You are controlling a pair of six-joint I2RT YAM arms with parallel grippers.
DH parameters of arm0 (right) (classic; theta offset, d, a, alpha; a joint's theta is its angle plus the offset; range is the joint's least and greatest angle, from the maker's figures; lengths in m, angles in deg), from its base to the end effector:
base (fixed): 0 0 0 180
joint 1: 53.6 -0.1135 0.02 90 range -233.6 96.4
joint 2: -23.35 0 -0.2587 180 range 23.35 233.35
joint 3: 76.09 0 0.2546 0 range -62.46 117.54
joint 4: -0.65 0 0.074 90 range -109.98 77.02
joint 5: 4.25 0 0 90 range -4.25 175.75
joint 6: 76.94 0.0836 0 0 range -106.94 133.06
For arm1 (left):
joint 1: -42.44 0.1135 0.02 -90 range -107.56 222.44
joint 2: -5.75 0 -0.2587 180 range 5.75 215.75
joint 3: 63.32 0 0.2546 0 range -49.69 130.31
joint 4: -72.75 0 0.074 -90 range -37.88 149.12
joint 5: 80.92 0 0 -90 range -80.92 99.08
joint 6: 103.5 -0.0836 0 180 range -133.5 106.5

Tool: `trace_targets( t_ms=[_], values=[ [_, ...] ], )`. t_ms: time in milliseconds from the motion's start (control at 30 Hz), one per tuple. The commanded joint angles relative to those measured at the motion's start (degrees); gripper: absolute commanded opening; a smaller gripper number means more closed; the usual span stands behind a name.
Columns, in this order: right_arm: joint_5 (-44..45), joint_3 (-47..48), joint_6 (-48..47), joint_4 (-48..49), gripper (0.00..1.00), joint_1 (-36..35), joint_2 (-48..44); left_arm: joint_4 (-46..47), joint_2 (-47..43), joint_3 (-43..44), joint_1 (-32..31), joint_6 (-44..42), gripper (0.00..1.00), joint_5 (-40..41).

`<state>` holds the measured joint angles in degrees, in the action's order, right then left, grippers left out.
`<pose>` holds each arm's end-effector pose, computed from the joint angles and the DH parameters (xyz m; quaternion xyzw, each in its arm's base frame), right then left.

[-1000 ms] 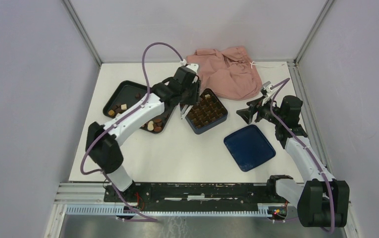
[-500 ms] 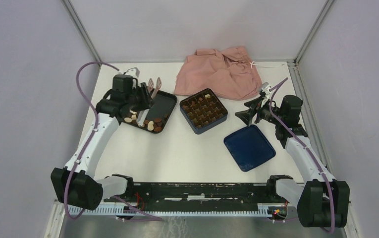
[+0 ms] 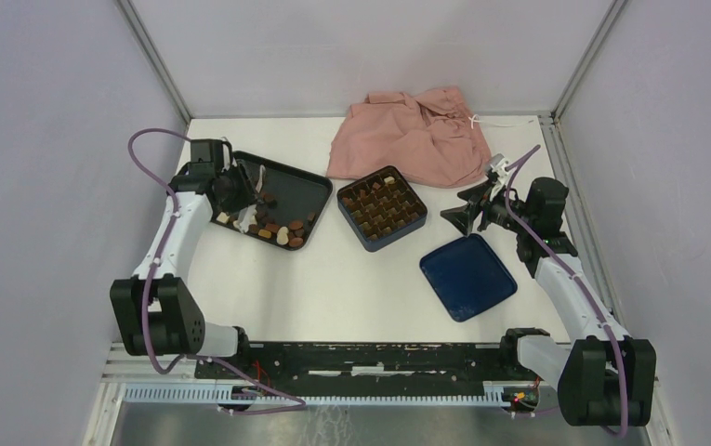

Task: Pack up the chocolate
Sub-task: Place the fake chocolate in the packing box, then pick up the fake chocolate from the plate.

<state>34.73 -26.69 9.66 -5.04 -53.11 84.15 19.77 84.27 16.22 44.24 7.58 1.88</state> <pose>0.2649 0.0627 0.2518 -0.2742 0.7192 0.3280 0.5477 0.3200 -0.0004 0.2480 -0.1671 0.9289 -0.1130 0.3107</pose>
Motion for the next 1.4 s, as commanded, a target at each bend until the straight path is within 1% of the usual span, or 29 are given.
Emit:
trace_targets(
  t_ms=[0, 67, 167, 367, 833, 1367],
  values=[
    [-1.2, 3.0, -1.3, 0.5, 0.75, -0.2, 0.0, 0.7, 2.3, 4.6, 0.8, -4.4, 0.48, 2.3],
    [-1.0, 3.4, -1.9, -0.3, 0.75, -1.7, 0.5, 0.2, 3.6, 5.7, 0.8, -4.8, 0.48, 4.1],
    [-0.8, 4.4, -3.2, -2.0, 0.75, -2.1, 1.0, -0.1, 5.2, 7.3, 0.9, -5.3, 0.48, 5.7],
    [-0.9, 4.6, -3.6, -2.3, 0.75, -3.0, 0.5, -0.1, 9.4, 10.1, 0.9, -6.3, 0.48, 6.9],
    [-1.0, 4.7, -4.2, -2.8, 0.75, -3.7, 0.9, 0.3, 18.0, 14.0, 0.7, -7.0, 0.47, 5.4],
    [-0.7, 4.8, -4.8, -3.2, 0.75, -4.0, 1.3, -0.1, 22.8, 15.7, -0.6, -6.8, 0.46, 7.0]
  ],
)
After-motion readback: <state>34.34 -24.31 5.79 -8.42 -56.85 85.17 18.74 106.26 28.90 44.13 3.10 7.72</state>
